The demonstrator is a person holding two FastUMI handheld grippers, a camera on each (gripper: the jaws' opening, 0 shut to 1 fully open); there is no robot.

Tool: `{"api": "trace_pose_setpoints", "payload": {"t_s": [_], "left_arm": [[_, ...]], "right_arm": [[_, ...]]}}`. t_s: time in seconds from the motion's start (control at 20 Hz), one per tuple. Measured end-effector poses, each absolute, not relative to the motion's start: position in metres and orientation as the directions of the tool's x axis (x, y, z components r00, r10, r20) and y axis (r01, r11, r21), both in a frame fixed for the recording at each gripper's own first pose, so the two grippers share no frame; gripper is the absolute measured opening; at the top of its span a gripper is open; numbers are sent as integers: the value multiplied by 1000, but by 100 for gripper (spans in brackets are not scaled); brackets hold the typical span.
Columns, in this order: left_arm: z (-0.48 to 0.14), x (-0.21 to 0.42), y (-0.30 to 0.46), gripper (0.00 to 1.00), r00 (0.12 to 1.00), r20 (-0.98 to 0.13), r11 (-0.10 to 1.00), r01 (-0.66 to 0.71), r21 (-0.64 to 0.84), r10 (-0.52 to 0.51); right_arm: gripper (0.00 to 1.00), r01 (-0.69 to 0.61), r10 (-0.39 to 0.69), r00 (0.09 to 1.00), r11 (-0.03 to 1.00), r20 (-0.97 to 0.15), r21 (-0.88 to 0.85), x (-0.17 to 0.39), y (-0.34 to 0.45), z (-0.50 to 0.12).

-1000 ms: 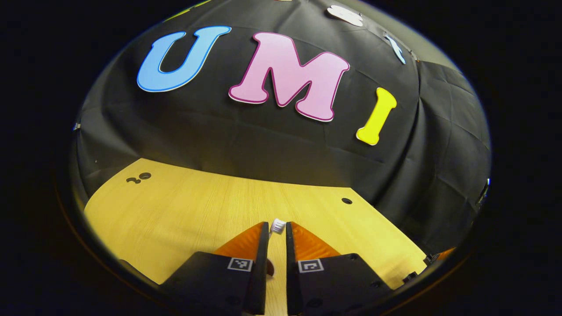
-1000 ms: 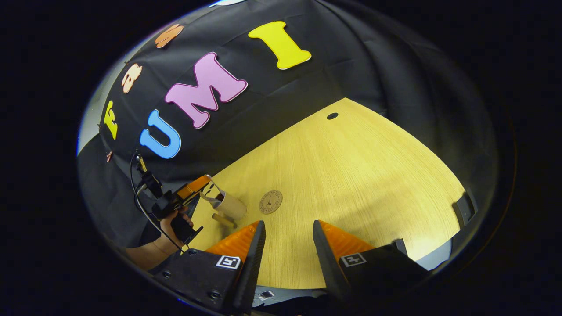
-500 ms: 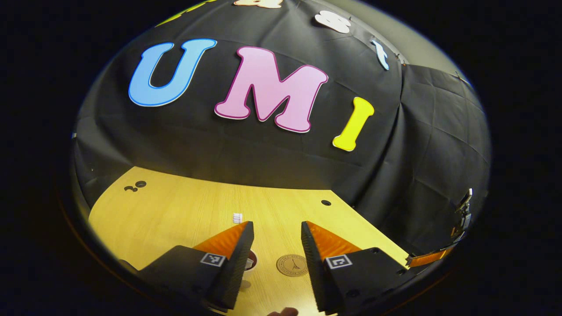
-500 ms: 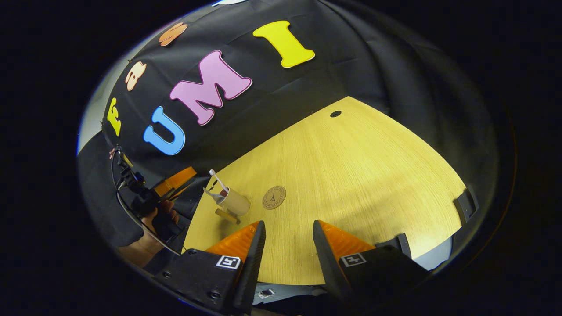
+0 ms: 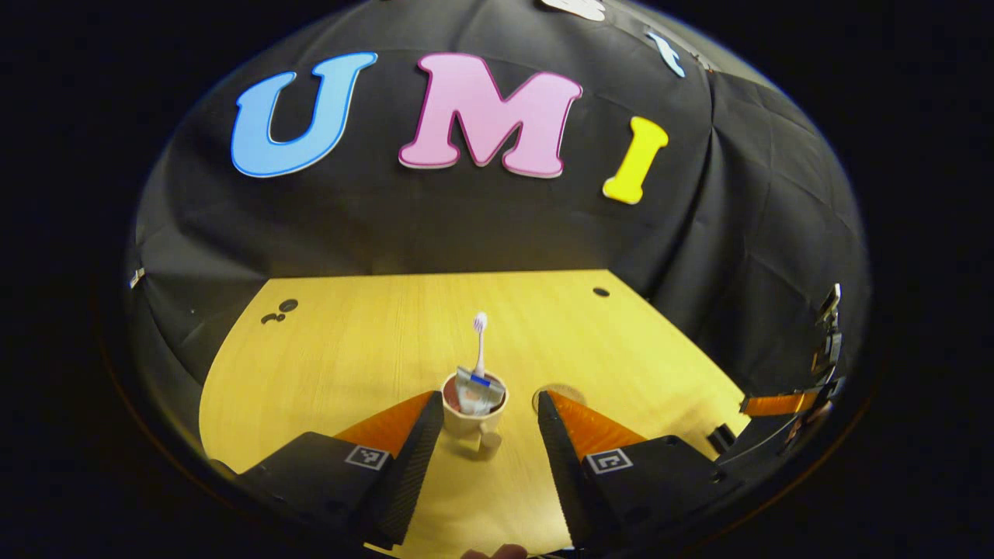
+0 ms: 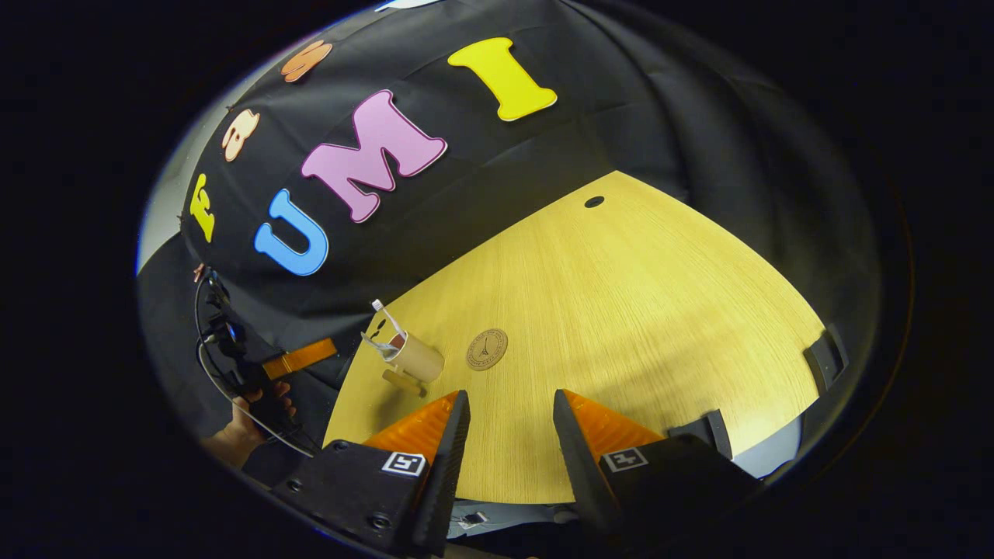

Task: Put the toothbrush and toothpaste on the desktop into the cup, then pick up the cup and place it on the coaster on the desktop.

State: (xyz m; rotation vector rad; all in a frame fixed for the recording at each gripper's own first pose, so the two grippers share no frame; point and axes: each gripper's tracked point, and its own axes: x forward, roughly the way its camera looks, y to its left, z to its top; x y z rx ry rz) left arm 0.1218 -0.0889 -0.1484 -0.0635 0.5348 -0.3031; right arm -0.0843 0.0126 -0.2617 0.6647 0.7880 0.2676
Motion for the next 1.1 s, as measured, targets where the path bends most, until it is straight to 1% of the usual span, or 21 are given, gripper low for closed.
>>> {"api": "trace_pose_setpoints", "payload": {"t_s": [0.15, 0.4, 0.6, 0.85, 1.0, 1.1], "left_arm": [[-172, 115, -94, 77, 749, -596, 954, 275, -118, -290], [-205, 122, -112, 77, 659, -702, 952, 291, -94, -271], [-231, 135, -116, 77, 585, -776, 966, 231, -120, -236], [-264, 153, -113, 77, 505, -846, 980, 172, -97, -172], [-281, 162, -111, 77, 480, -868, 987, 148, -61, -126], [-288, 167, -112, 75, 463, -879, 989, 135, -58, -114]], "right_arm": [[67, 32, 447, 685, 770, -575, 637, -87, 8, -263], [67, 66, 425, 689, 771, -588, 634, -90, 0, -268], [67, 87, 409, 697, 767, -589, 636, -90, -6, -268], [67, 118, 390, 704, 760, -594, 639, -92, -16, -271], [68, 133, 380, 706, 757, -597, 639, -91, -20, -272], [67, 140, 373, 708, 757, -599, 638, -93, -23, -273]]}}
